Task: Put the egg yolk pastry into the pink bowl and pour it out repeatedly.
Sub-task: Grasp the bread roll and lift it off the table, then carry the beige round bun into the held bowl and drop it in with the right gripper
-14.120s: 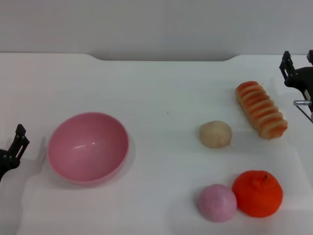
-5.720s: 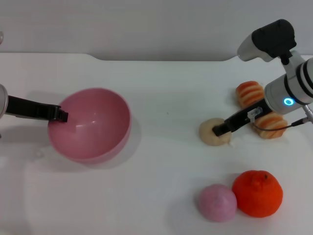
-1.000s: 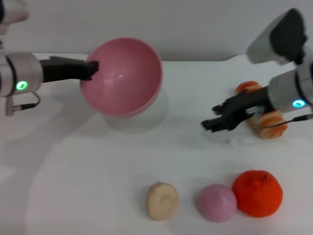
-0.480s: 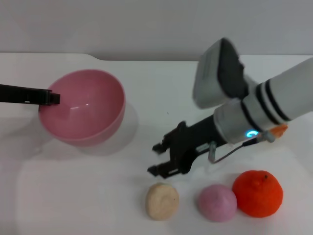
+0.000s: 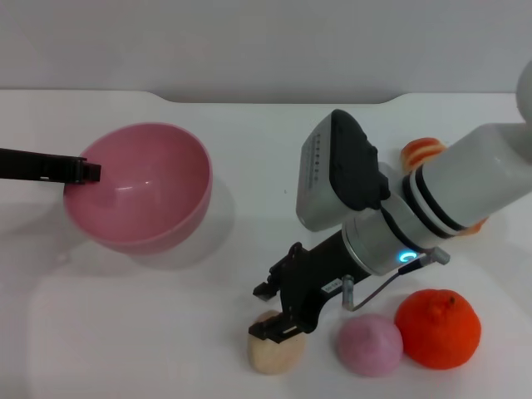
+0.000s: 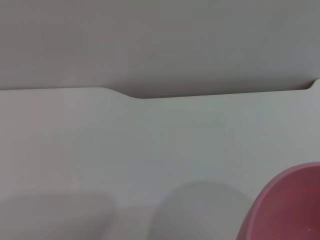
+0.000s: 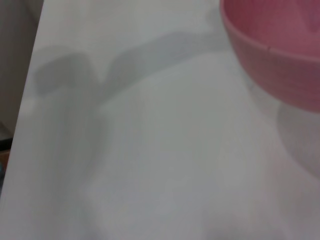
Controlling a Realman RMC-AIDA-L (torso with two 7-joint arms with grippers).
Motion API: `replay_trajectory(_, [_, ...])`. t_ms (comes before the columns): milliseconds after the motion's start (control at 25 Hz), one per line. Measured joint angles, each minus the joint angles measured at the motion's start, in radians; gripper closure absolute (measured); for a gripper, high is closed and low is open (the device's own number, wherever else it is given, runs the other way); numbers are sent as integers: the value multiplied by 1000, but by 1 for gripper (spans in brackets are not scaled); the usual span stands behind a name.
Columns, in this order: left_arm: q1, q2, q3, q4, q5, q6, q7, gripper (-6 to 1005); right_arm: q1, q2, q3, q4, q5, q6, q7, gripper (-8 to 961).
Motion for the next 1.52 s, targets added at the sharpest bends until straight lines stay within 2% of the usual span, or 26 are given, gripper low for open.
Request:
replay_trajectory(560, [-9,0,0,-2,0,-6,-1,999,34,0,-79,84,-2,-5,11,488])
replay_trajectory(880, [-9,0,-2,-11,0,-6,3,1000,31,-5,-48,74,-6,-8,2,506])
replay_trajectory(1040, [-12,0,-1,-14,8,-6,4,999,-9,-12,54,32,-6,-42,-28,556])
replay_trajectory(1240, [-26,-1,0,-29,46,-7,1,999,-80,-12,234,-86,-10,-130,-88,599])
replay_trajectory(1360, [-68,-2,27,-97,67,-7,-1,999,-120,-14,341,-188,-13,-168,-104,624])
replay_trajectory(1520, [-126,-4,89,-159,74,-15,-1,1000,-150,-12,434,-329,-14,-185,-106,655])
